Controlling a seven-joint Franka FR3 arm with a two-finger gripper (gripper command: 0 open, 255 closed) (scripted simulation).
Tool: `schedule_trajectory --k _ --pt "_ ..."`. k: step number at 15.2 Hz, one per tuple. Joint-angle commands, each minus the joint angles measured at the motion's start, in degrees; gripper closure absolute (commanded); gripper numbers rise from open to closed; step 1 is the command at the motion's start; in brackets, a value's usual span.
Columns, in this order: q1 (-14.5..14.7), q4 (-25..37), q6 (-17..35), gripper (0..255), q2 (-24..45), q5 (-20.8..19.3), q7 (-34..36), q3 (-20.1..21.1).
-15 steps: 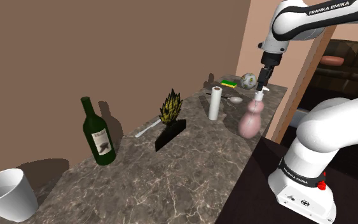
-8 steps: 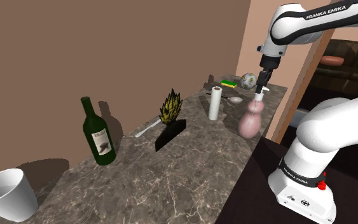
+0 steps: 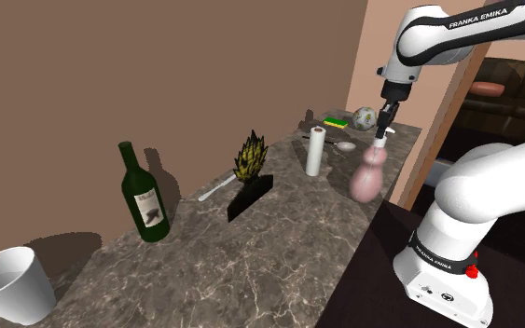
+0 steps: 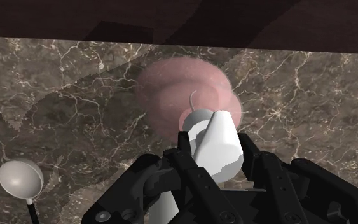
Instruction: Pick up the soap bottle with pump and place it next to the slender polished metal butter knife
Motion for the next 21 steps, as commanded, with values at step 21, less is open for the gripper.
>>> schedule_trajectory --k 21 --pt "1.17 12.35 -13.11 255 -0.76 2.82 0.14 3.31"
